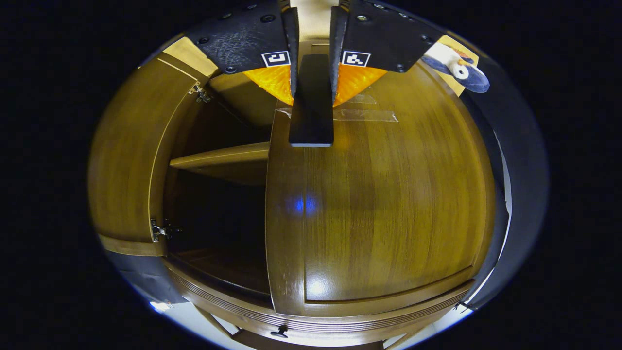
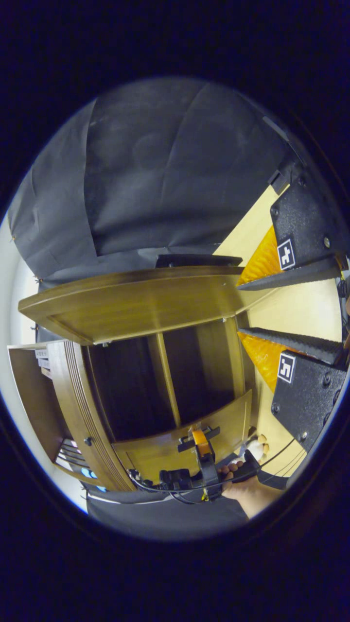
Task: Open the right door of the double-door shoe cabinet with the right hand, and open the left door with the left hand.
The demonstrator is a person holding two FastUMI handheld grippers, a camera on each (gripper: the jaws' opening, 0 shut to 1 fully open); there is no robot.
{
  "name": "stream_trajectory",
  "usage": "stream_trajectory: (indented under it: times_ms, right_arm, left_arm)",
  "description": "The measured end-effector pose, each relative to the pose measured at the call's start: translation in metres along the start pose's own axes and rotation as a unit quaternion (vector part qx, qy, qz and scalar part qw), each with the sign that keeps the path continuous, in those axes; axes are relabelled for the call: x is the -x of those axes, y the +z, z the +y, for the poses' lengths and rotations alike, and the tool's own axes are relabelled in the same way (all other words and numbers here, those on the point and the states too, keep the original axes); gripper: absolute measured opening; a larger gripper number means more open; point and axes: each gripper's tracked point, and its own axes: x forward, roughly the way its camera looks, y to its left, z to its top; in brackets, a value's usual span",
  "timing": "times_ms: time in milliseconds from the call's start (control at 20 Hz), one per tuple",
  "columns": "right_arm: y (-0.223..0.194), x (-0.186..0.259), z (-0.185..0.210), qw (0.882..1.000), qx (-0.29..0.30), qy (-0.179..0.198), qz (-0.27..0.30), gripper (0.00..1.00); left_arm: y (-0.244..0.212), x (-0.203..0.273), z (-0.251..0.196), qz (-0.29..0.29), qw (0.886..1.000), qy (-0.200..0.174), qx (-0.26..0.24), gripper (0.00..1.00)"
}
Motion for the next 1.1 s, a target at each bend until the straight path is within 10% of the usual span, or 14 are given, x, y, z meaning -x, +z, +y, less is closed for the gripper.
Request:
stream_trajectory:
  times_ms: [1100]
  right_arm:
    - [-0.017,-0.027,0.080,0.991,0.064,0.111,0.031,0.49]
  left_arm:
    - [-0.020,0.103,0.038,-0.006,0.997,0.059,0.045,0.23]
